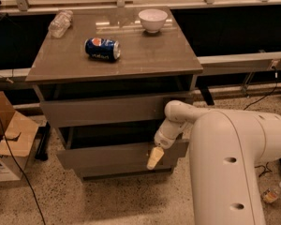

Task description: Open middle drawer

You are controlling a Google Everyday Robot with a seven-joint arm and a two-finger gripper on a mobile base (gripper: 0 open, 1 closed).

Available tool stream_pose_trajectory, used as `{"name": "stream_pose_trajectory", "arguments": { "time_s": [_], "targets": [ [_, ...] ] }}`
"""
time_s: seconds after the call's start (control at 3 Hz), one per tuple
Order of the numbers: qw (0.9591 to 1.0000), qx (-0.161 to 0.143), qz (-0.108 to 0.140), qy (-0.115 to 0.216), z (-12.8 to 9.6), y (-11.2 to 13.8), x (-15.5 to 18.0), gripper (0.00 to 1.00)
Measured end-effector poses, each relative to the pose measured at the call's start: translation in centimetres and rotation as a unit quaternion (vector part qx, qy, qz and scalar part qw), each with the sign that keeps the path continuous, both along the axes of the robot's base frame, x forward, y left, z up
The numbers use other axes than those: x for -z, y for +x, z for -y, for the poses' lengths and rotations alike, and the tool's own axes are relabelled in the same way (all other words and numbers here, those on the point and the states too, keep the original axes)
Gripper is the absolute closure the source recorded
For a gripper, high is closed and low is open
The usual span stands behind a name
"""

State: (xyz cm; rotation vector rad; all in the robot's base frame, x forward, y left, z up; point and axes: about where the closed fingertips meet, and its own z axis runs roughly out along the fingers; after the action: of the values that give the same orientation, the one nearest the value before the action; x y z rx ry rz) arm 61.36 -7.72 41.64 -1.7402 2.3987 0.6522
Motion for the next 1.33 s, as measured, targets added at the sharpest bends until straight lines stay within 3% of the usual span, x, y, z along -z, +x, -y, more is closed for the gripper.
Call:
{"name": "stream_pose_trajectory", "arguments": {
  "time_s": [0.67, 1.0, 1.33],
  "targets": [
    [0.9998, -0.011, -0.008, -0.014, 0.2, -0.6, -0.8, 0.71],
    [0.9983, -0.009, -0.043, -0.038, 1.2, -5.4, -0.1, 0.57],
    [0.9981, -0.006, -0.047, -0.04, 1.3, -5.8, -0.2, 0.34]
  ]
}}
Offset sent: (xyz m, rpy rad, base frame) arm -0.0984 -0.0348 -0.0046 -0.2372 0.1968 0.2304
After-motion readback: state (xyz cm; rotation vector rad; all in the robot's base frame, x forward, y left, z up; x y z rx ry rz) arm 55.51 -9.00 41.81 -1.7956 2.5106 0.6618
